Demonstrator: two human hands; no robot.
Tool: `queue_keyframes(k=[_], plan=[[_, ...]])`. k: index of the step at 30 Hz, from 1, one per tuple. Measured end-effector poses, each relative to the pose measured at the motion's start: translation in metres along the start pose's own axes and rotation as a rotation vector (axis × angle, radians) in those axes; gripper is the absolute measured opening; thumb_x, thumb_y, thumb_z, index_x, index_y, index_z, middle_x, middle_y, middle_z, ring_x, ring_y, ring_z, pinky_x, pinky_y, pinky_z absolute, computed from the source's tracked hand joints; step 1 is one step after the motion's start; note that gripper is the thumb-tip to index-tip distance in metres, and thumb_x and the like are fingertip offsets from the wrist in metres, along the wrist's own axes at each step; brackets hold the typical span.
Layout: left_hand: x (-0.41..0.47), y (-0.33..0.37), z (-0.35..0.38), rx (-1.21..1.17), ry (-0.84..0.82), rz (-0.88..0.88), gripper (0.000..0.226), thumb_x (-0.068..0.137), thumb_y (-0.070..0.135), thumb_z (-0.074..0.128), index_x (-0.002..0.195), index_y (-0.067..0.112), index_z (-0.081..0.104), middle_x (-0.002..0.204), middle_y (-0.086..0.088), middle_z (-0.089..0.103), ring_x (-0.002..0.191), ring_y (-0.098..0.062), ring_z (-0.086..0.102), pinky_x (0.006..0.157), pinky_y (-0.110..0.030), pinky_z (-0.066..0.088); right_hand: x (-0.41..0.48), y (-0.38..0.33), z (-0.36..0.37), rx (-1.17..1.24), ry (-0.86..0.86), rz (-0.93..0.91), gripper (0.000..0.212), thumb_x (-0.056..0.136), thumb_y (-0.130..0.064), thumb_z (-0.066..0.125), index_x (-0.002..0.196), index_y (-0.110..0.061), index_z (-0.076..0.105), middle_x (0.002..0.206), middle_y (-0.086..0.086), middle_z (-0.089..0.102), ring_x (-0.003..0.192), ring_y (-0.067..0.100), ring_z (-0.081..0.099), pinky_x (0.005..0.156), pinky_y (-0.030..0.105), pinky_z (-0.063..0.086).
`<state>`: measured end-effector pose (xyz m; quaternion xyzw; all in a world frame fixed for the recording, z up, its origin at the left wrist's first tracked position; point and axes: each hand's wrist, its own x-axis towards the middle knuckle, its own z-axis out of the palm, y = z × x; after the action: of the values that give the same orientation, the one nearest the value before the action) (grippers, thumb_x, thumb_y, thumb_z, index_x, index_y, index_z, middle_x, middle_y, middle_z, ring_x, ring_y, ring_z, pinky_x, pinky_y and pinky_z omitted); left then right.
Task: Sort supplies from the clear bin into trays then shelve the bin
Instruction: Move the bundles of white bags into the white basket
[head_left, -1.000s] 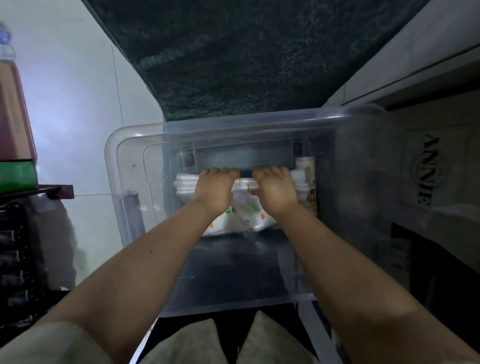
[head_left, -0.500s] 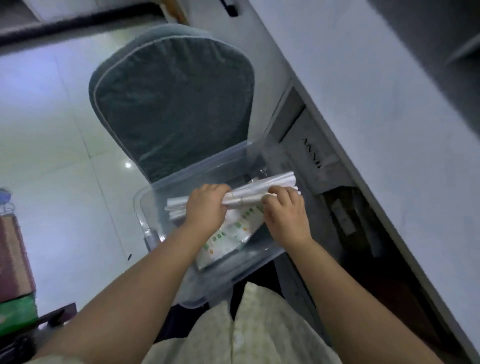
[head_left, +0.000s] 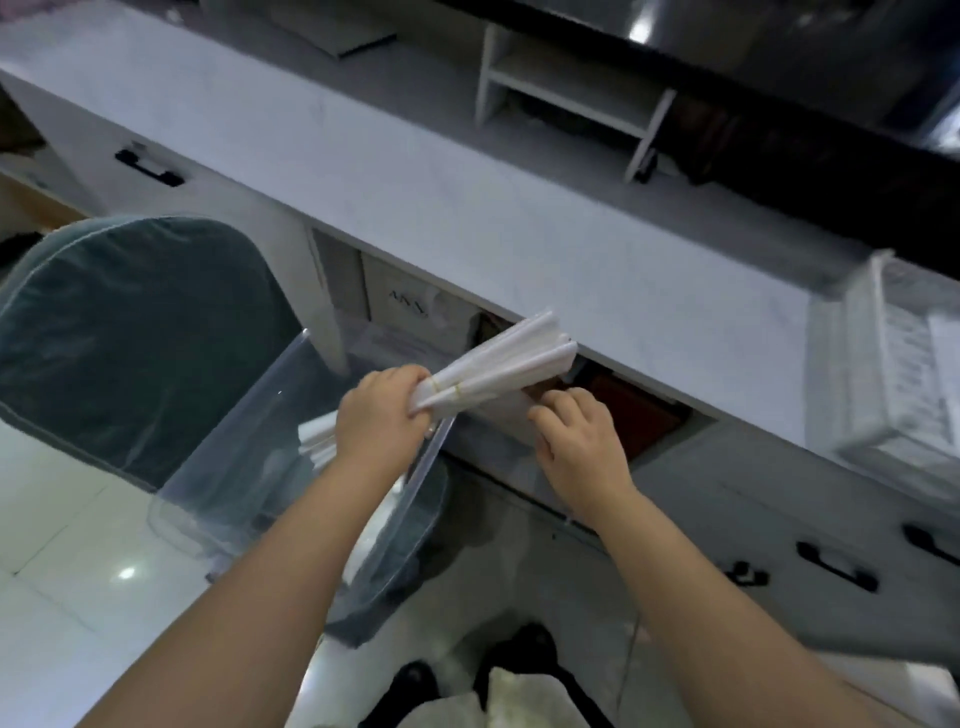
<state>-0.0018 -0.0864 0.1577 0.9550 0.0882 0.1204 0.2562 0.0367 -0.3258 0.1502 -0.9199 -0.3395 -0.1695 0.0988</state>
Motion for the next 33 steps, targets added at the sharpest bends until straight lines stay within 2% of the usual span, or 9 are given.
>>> queue_keyframes(k=[6, 10, 13, 20, 22, 24, 26, 31, 33], plan=[[0.013, 0.135, 0.041, -0.042, -0.045, 0.26, 0.026, 0.073, 0.016, 0.066, 0.097, 0.025, 0.063, 0.088, 0.004, 0.065, 0.083, -0.025, 0.057, 0.062, -0.035, 0.042, -0.071, 0.08, -0.064, -0.079, 0.024, 0.181, 0.024, 0.069, -0.005, 0.068, 0.093, -0.007, 0.067, 0.098, 0.013, 0.066, 0.086, 0.037, 0.058, 0.069, 0.044, 0.049], [0.007, 0.235, 0.08, -0.109, -0.079, 0.334, 0.027, 0.073, 0.014, 0.066, 0.099, 0.023, 0.065, 0.089, 0.001, 0.066, 0.087, -0.028, 0.057, 0.069, -0.04, 0.049, -0.122, 0.142, -0.115, -0.092, 0.113, 0.284, 0.026, 0.065, 0.0, 0.071, 0.09, -0.005, 0.068, 0.094, 0.013, 0.067, 0.086, 0.036, 0.06, 0.073, 0.044, 0.051], [-0.002, 0.313, 0.109, -0.178, -0.069, 0.341, 0.024, 0.073, 0.012, 0.063, 0.094, 0.025, 0.064, 0.085, 0.004, 0.064, 0.083, -0.026, 0.056, 0.066, -0.038, 0.048, -0.158, 0.188, -0.154, -0.1, 0.138, 0.363, 0.028, 0.064, 0.003, 0.074, 0.09, -0.004, 0.068, 0.094, 0.013, 0.066, 0.088, 0.036, 0.061, 0.073, 0.045, 0.052], [0.004, 0.473, 0.156, -0.635, -0.165, 0.134, 0.02, 0.072, 0.018, 0.071, 0.088, 0.027, 0.063, 0.08, 0.01, 0.064, 0.072, -0.012, 0.058, 0.058, -0.026, 0.045, -0.214, 0.31, -0.233, -0.121, 0.285, 0.459, 0.026, 0.068, 0.0, 0.074, 0.092, -0.006, 0.068, 0.097, 0.01, 0.066, 0.093, 0.034, 0.059, 0.079, 0.043, 0.05], [0.014, 0.507, 0.164, -0.819, -0.3, 0.034, 0.035, 0.071, 0.014, 0.077, 0.101, 0.024, 0.062, 0.089, 0.007, 0.066, 0.077, -0.012, 0.063, 0.062, -0.024, 0.05, -0.218, 0.34, -0.248, -0.12, 0.327, 0.49, 0.025, 0.069, 0.001, 0.074, 0.093, -0.006, 0.069, 0.097, 0.011, 0.066, 0.094, 0.035, 0.059, 0.082, 0.042, 0.049], [0.027, 0.537, 0.174, -1.007, -0.487, -0.1, 0.048, 0.072, 0.008, 0.079, 0.114, 0.02, 0.059, 0.099, -0.002, 0.069, 0.084, -0.019, 0.069, 0.07, -0.033, 0.057, -0.218, 0.368, -0.259, -0.109, 0.345, 0.531, 0.024, 0.072, 0.001, 0.072, 0.094, -0.006, 0.069, 0.099, 0.011, 0.066, 0.096, 0.035, 0.058, 0.087, 0.041, 0.046], [0.045, 0.56, 0.187, -1.136, -0.647, -0.215, 0.051, 0.075, 0.002, 0.077, 0.119, 0.017, 0.056, 0.101, -0.009, 0.071, 0.082, -0.023, 0.072, 0.067, -0.036, 0.059, -0.215, 0.392, -0.264, -0.091, 0.353, 0.571, 0.023, 0.074, 0.001, 0.071, 0.096, -0.006, 0.068, 0.101, 0.01, 0.066, 0.1, 0.035, 0.057, 0.09, 0.041, 0.045], [0.101, 0.594, 0.23, -1.128, -0.884, -0.403, 0.038, 0.083, 0.009, 0.07, 0.118, 0.016, 0.056, 0.105, -0.01, 0.071, 0.09, -0.028, 0.071, 0.071, -0.042, 0.059, -0.199, 0.438, -0.254, -0.08, 0.321, 0.664, 0.025, 0.075, 0.001, 0.069, 0.099, -0.007, 0.067, 0.103, 0.009, 0.065, 0.103, 0.033, 0.055, 0.09, 0.043, 0.046], [0.12, 0.6, 0.249, -1.054, -0.925, -0.48, 0.03, 0.086, 0.008, 0.067, 0.114, 0.013, 0.057, 0.101, -0.011, 0.072, 0.084, -0.027, 0.07, 0.063, -0.039, 0.059, -0.192, 0.452, -0.245, -0.057, 0.282, 0.719, 0.025, 0.076, 0.0, 0.067, 0.099, -0.008, 0.066, 0.103, 0.009, 0.065, 0.103, 0.033, 0.054, 0.091, 0.041, 0.043]])
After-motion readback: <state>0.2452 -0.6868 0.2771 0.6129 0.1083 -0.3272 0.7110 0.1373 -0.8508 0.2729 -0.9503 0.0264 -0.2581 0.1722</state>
